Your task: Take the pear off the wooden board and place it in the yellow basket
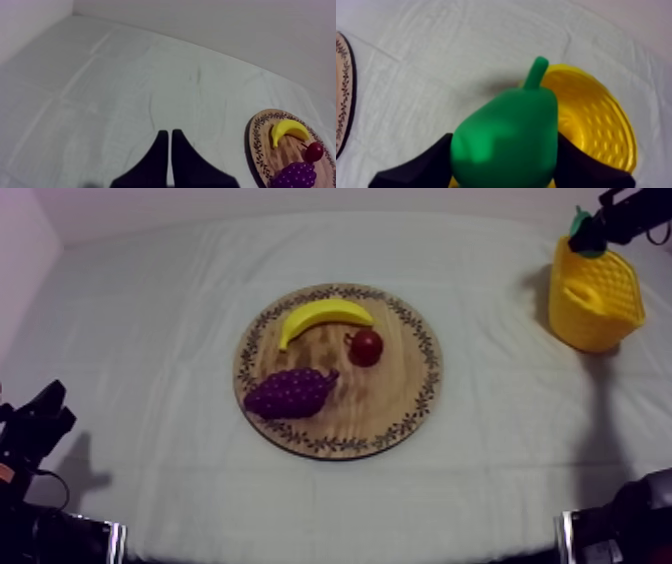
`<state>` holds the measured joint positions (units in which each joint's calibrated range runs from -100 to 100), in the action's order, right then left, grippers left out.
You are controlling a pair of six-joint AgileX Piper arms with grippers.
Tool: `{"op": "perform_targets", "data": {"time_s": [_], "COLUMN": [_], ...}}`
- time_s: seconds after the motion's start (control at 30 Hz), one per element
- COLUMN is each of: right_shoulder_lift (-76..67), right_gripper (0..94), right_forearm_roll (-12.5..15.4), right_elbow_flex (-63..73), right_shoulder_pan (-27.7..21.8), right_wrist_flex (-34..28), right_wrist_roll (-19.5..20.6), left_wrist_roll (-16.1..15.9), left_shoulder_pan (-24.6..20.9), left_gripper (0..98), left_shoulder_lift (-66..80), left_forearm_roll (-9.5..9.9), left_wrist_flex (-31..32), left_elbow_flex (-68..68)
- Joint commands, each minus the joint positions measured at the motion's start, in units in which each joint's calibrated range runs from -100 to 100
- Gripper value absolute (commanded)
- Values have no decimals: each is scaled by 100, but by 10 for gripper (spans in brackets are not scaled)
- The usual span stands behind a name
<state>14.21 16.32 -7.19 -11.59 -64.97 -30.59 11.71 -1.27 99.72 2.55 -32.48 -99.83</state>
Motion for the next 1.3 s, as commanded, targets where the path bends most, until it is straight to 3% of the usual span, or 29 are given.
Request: {"op": "perform_targets", "data": {"time_s": [0.0,0.13,0.27,0.5,0.8,0.97,1.27], "right_shoulder_lift": [-27,-226,-696,-2297,-5197,-6735,-8749], "right_gripper": [711,803,761,487,113,26,6], "right_forearm_roll": [-202,-373,-237,280,641,434,-100], "right_elbow_flex": [-116,-310,-590,-1834,-4113,-5298,-7372], "right_shoulder_pan": [68,167,140,26,0,211,694], "right_wrist_flex": [188,356,400,692,1353,1735,2401], "right_wrist_roll": [281,528,457,29,-77,167,750], "left_wrist_roll": [-1,-1,-1,-1,-1,-1,-1], "left_shoulder_pan": [0,0,0,0,0,0,0], "left_gripper": [1,1,1,1,1,1,1], "left_shoulder_lift": [2,2,2,2,2,2,2], "left_forearm_roll": [1,1,1,1,1,1,1], "left_wrist_flex": [-1,-1,-1,-1,-1,-1,-1], "left_elbow_flex": [5,5,5,5,5,5,5]}}
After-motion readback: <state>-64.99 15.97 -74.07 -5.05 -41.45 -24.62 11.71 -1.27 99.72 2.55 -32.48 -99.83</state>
